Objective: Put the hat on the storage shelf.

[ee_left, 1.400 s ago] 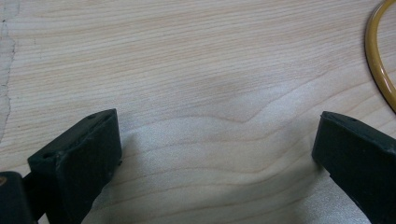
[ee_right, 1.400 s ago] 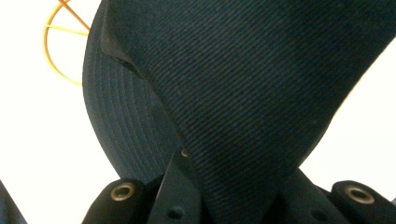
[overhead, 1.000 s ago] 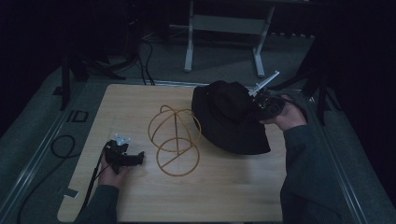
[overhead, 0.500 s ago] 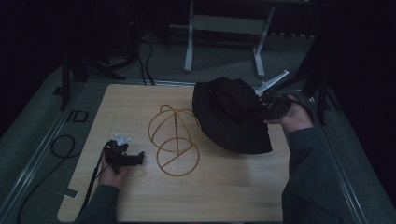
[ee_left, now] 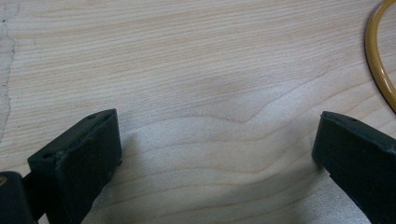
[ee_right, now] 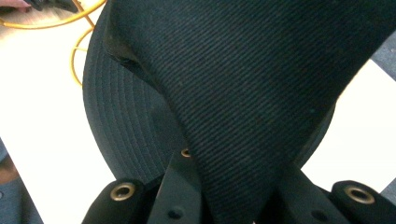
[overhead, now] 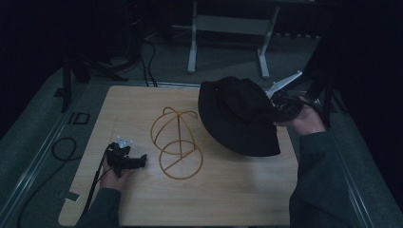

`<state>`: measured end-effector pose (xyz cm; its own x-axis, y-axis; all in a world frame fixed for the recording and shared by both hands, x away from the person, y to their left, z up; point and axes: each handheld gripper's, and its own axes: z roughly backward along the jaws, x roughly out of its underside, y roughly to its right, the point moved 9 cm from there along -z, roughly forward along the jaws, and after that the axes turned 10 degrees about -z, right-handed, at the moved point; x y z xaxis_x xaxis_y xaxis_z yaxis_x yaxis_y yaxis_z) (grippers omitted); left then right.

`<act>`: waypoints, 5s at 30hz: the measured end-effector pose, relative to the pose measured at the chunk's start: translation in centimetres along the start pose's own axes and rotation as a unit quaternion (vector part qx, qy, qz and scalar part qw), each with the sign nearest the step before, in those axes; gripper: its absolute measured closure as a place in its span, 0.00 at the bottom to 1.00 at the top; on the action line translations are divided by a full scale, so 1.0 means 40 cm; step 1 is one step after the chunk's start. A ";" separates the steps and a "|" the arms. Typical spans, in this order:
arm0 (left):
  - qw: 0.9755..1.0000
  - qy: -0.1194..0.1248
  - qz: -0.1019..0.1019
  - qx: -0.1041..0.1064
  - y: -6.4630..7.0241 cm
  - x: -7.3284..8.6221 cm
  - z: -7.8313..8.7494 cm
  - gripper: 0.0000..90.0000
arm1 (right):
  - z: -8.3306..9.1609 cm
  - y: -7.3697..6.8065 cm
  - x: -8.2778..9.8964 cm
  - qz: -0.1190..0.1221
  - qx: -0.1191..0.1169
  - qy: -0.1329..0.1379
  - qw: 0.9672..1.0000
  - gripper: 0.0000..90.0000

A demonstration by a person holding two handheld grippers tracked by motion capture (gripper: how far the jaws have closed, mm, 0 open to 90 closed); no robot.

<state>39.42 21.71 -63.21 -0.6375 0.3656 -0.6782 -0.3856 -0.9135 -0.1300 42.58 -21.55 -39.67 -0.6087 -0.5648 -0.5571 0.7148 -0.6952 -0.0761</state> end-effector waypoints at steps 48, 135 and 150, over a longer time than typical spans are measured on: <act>1.000 -0.001 -0.002 0.003 0.006 -0.002 -0.001 0.02 | 0.104 -0.134 -0.082 0.089 -0.052 0.053 0.993 0.97; 1.000 0.000 -0.001 0.003 0.006 -0.003 -0.001 0.02 | -0.141 -0.358 -0.204 0.174 -0.093 -0.033 0.980 0.65; 1.000 0.000 -0.001 0.004 0.006 -0.003 -0.001 0.02 | -0.152 -0.365 -0.225 0.154 -0.080 -0.028 0.984 0.44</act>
<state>39.42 21.45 -63.20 -0.6366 0.3681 -0.6777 -0.3921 -0.9112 -0.1266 39.73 -3.61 -38.57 -0.3699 -0.7647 -0.5277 0.9107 -0.4108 -0.0431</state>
